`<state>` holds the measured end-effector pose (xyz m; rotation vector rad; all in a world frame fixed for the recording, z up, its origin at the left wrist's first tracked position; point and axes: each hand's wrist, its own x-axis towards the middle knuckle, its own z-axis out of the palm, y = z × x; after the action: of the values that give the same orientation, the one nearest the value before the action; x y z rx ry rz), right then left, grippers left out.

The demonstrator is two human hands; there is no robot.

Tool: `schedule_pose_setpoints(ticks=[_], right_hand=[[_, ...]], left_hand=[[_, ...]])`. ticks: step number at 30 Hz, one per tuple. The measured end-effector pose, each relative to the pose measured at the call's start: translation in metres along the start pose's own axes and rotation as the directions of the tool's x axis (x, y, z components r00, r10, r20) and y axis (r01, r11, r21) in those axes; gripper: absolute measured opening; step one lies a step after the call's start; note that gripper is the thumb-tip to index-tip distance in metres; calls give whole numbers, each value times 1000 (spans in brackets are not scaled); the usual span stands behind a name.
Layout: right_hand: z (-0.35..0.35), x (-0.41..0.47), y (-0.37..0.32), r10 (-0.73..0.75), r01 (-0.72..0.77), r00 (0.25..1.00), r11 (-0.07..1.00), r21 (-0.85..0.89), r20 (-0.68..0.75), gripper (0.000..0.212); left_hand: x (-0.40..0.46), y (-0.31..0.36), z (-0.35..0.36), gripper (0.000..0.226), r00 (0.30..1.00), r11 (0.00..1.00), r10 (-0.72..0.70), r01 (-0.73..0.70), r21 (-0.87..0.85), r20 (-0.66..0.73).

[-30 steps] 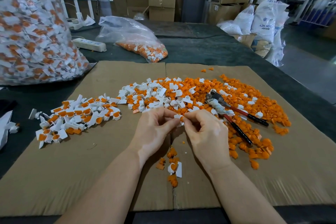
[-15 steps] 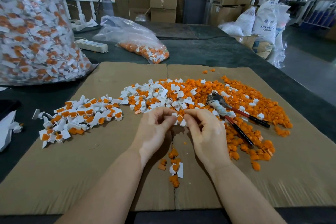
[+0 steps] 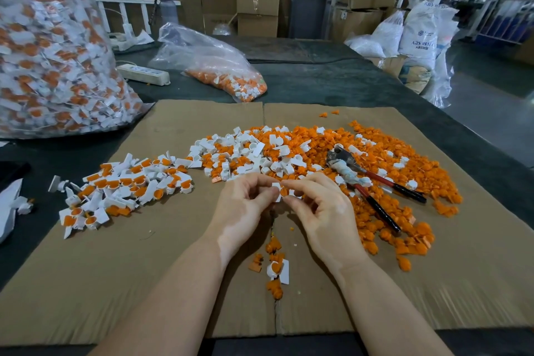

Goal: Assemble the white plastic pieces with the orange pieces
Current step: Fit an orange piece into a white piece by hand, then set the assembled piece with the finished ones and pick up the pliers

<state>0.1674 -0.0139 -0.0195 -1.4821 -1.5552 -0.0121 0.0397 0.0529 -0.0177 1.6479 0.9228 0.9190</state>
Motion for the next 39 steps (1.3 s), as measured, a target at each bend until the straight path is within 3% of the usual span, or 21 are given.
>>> schedule_pose_setpoints(ticks=[7, 11, 13, 15, 18, 21, 24, 29, 34, 36, 39], right_hand=[[-3, 0, -1, 27, -27, 1000, 999, -31, 7, 21], [-18, 7, 9, 198, -232, 968, 942, -243, -156, 31], [-32, 15, 18, 407, -453, 892, 798, -397, -198, 40], [-45, 21, 29, 594, -564, 790, 604, -563, -154, 47], [-58, 31, 43, 762, -570, 646, 447, -690, -40, 58], [-62, 40, 51, 813, -558, 582, 408, -723, 9, 64], [-61, 43, 54, 784, -506, 620, 406, -761, 6, 52], [-63, 42, 51, 714, -498, 700, 469, -730, -19, 51], [-72, 46, 24, 498, -366, 866, 690, -624, 43, 32], [-72, 48, 6, 465, -333, 871, 797, -504, 160, 28], [-71, 48, -20, 481, -413, 786, 876, -249, 388, 30]], left_hand=[[3, 1, 2, 3, 999, 998, 23, -21, 64, -24], [5, 1, 3, 3, 998, 999, -25, 23, -28, -57], [6, 0, 3, 3, 998, 999, -35, 34, -23, -61], [7, 0, 3, 1, 997, 998, -48, 46, -32, -63], [9, 0, 4, 4, 996, 996, -69, 65, -58, -62], [10, 0, 4, 5, 995, 995, -88, 85, -55, -56], [11, 0, 5, 8, 992, 993, -109, 107, -48, -59], [14, 1, 4, 7, 985, 985, -154, 147, -96, -72], [17, 8, 2, 5, 969, 930, -239, 212, -299, -56], [19, 11, 1, 8, 958, 890, -283, 247, -383, -38], [24, 18, 1, 7, 947, 857, -318, 266, -442, -46]])
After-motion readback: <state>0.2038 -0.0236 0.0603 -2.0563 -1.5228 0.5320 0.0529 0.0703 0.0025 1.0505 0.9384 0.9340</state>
